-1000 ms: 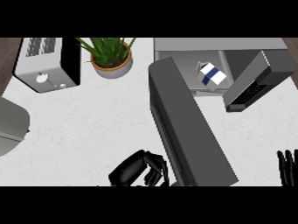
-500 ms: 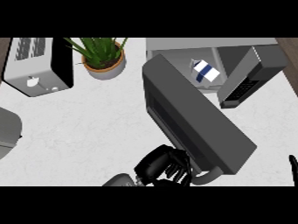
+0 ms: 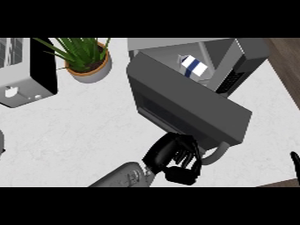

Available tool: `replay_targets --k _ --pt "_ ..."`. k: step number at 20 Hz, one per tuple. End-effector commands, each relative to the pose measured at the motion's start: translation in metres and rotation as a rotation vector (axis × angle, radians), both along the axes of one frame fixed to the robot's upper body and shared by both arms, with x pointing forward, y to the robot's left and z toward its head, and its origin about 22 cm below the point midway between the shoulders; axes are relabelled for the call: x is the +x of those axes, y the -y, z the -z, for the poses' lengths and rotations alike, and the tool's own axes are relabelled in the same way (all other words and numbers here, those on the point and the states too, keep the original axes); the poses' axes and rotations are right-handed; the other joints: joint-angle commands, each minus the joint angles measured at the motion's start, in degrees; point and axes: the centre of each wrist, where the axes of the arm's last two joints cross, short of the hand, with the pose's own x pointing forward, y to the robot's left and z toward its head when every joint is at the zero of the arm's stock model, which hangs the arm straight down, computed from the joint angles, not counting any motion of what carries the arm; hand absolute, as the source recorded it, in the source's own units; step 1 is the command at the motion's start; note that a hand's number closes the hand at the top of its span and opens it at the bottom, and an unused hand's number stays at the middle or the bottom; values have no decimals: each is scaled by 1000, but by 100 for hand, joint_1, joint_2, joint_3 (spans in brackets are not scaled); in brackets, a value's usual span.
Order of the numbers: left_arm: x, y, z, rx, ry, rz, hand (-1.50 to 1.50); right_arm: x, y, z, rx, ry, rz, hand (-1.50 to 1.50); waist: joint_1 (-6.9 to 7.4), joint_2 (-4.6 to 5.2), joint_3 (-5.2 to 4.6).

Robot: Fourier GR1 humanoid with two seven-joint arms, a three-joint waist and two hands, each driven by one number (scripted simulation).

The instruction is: Pick up the milk, place it into the microwave and close the microwave

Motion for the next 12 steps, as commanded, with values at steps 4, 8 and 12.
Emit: replay_targets --k 4,8,12 --pt "20 10 -34 -238 70 -126 -150 8 2 -17 -21 59 -35 -150 -380 104 -23" --pt "29 11 -37 -258 96 -160 -150 12 4 -24 8 85 -57 -150 -564 158 -12" --pt "43 13 -46 -272 121 -198 -150 14 6 -33 11 92 -86 -150 -712 185 -8"
